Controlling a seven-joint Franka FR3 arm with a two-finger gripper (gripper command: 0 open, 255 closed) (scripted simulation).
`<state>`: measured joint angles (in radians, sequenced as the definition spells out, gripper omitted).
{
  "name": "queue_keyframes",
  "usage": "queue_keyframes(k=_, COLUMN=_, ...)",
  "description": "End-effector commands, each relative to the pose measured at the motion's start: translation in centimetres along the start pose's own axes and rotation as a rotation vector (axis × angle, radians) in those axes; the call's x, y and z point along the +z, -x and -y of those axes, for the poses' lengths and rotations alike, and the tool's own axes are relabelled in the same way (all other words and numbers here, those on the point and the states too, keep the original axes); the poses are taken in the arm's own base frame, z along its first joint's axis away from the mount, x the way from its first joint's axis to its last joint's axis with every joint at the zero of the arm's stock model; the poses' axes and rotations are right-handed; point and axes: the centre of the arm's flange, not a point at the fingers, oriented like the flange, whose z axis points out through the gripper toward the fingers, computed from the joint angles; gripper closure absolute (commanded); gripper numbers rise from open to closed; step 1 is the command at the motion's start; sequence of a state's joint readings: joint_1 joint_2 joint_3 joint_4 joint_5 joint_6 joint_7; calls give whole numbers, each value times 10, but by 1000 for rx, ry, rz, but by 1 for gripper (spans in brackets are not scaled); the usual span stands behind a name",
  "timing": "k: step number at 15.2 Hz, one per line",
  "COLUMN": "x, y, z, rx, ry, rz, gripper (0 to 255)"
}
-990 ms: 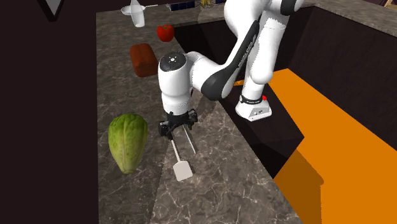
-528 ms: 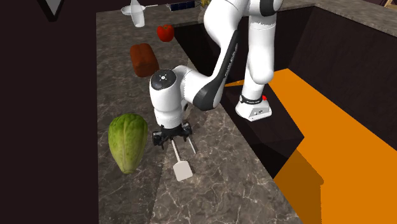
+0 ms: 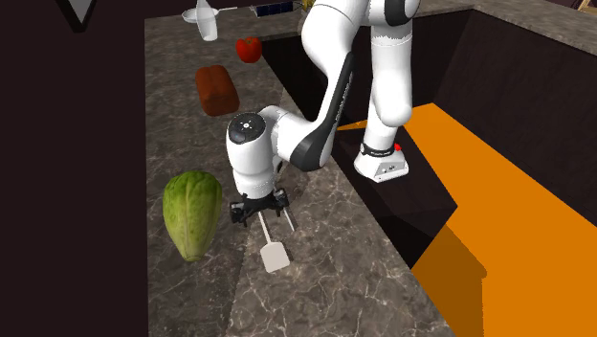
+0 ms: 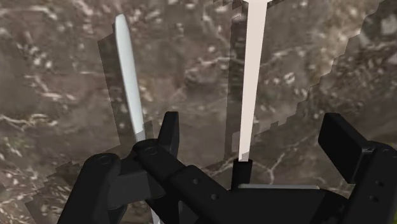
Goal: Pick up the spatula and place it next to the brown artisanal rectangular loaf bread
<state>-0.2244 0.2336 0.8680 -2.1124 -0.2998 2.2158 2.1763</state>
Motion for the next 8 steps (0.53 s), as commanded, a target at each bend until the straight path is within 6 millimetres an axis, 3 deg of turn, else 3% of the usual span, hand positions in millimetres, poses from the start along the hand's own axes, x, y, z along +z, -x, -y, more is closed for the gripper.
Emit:
queue_keyframes(k=1, x=0, y=0, z=0, rx=0, ry=0, rz=0, gripper=0)
queue_keyframes(k=3, x=0, y=0, z=0, rx=0, ry=0, rz=0, gripper=0)
queue_keyframes(k=4, x=0, y=0, z=0, rx=0, ry=0, rz=0, gripper=255)
queue_keyframes(k=8, x=0, y=0, z=0, rx=0, ry=0, rz=0, gripper=255)
